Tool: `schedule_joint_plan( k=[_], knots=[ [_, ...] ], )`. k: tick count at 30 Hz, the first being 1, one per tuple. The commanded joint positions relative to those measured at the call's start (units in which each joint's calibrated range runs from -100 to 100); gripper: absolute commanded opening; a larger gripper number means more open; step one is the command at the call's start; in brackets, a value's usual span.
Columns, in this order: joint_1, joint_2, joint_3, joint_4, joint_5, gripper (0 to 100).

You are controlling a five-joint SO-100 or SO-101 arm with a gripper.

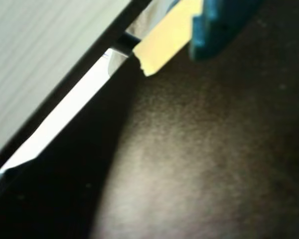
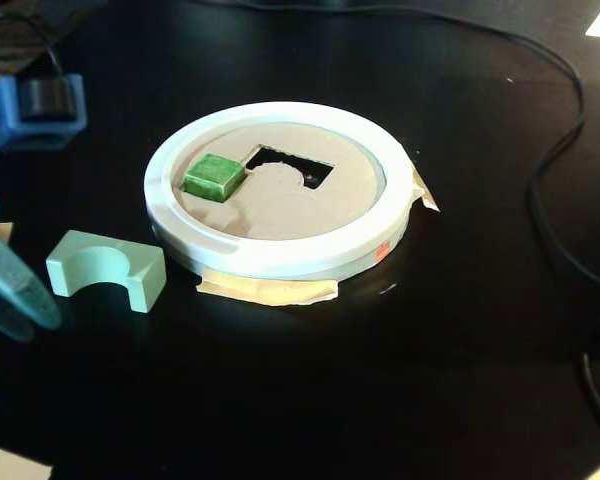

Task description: Pick up the square block and drop it in corresponding square shaped hole

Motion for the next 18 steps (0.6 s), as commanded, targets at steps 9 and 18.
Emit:
schedule_joint_plan(
  k=[9,18],
  knots=[
    [0.72,-0.80,0.18,-1.42,0.15,70],
    [0.72,-0.80,0.18,-1.32,0.15,70]
  ],
)
